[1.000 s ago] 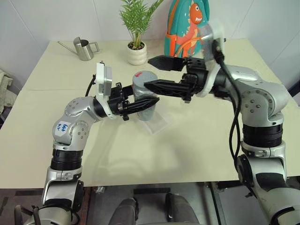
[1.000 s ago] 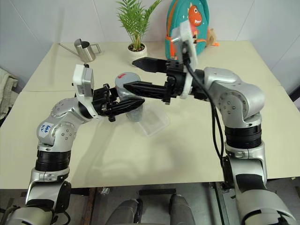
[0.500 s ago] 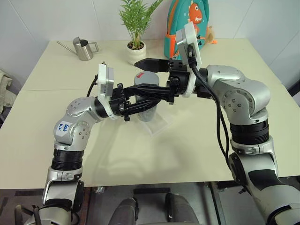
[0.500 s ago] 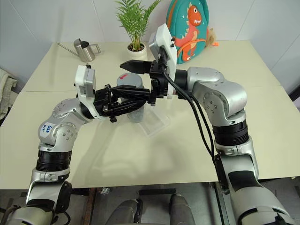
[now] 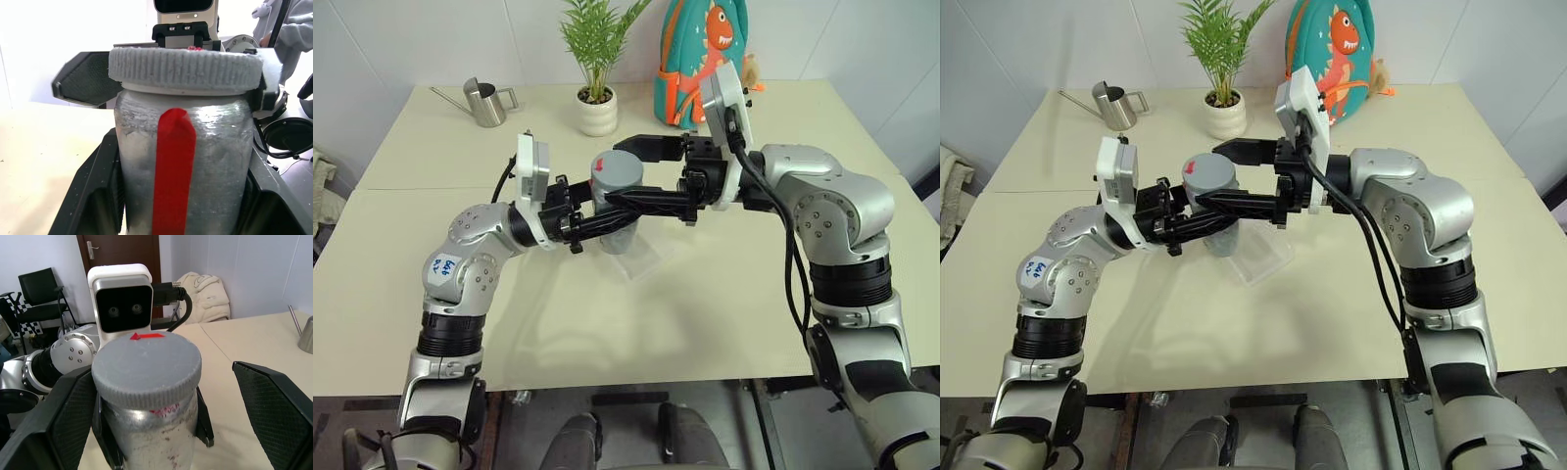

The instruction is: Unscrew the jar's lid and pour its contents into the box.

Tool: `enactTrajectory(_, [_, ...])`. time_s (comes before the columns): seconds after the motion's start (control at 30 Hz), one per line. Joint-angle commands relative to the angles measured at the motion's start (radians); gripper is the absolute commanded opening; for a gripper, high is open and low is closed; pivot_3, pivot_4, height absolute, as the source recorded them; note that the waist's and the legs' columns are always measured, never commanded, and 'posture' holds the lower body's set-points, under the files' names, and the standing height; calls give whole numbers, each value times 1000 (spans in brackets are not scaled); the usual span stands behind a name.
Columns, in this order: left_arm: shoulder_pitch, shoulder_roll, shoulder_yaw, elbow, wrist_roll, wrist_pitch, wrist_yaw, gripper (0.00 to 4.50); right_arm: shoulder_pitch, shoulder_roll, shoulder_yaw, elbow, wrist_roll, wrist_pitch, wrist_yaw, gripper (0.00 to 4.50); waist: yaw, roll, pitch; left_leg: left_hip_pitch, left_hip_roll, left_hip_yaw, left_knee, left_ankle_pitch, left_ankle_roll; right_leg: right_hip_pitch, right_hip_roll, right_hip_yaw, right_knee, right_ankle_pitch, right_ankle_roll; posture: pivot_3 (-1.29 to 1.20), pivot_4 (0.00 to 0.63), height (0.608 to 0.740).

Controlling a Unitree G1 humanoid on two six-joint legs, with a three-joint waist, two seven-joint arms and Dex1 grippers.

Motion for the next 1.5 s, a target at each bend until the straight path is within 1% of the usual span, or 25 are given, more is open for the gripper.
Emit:
enactTrajectory(0.03, [-1, 10, 4, -47, -14, -3, -12, 2352, -2, -6, -33, -41, 30, -3, 13, 4480, 0, 0, 0, 0, 0, 0, 0, 0, 0, 0, 0, 0, 0, 0, 0, 0, 150, 740])
enactTrajectory(0.43, [7, 15, 5, -54, -14, 6, -13, 2352, -27, 56, -21, -60, 40, -11, -33, 4480, 1, 0, 0, 0, 0, 0, 0, 0, 0, 0, 0, 0, 0, 0, 0, 0, 150, 740])
enactTrajectory(0.5, [8, 15, 5, -55, -13, 7, -12, 2352, -28, 61, -20, -57, 37, -15, -35, 4090, 0, 0, 0, 0, 0, 0, 0, 0, 0, 0, 0, 0, 0, 0, 0, 0, 150, 740])
enactTrajectory(0.53, [8, 15, 5, -56, -12, 7, -12, 2352, -28, 63, -22, -57, 39, -14, -35, 3973, 0, 0, 0, 0, 0, 0, 0, 0, 0, 0, 0, 0, 0, 0, 0, 0, 150, 740])
enactTrajectory(0.67, [11, 15, 5, -57, -11, 7, -10, 2352, -28, 66, -25, -58, 43, -15, -32, 2660, 0, 0, 0, 0, 0, 0, 0, 0, 0, 0, 0, 0, 0, 0, 0, 0, 150, 740])
enactTrajectory(0.7, [13, 16, 5, -57, -11, 7, -11, 2352, -27, 67, -28, -59, 46, -12, -37, 2566, 0, 0, 0, 0, 0, 0, 0, 0, 0, 0, 0, 0, 0, 0, 0, 0, 150, 740])
enactTrajectory(0.93, [32, 26, 7, -62, -13, 11, -15, 2352, -32, 93, -80, -70, 121, 30, -79, 2566, 0, 0, 0, 0, 0, 0, 0, 0, 0, 0, 0, 0, 0, 0, 0, 0, 150, 740])
enactTrajectory(1.1, [46, 34, 4, -67, -18, 17, -21, 2352, -49, 130, -191, -50, 245, 102, -183, 2566, 0, 0, 0, 0, 0, 0, 0, 0, 0, 0, 0, 0, 0, 0, 0, 0, 150, 740])
enactTrajectory(1.33, [55, 41, 3, -70, -26, 19, -20, 2352, -27, 98, -248, -38, 275, 129, -250, 2566, 2, 0, 0, 0, 0, 0, 0, 0, 0, 0, 0, 0, 0, 0, 0, 0, 150, 740])
enactTrajectory(1.5, [61, 43, 14, -80, -30, 21, -7, 2352, 42, 29, -271, -62, 238, 110, -270, 2566, 2, 0, 0, 0, 0, 0, 0, 0, 0, 0, 0, 0, 0, 0, 0, 0, 150, 740])
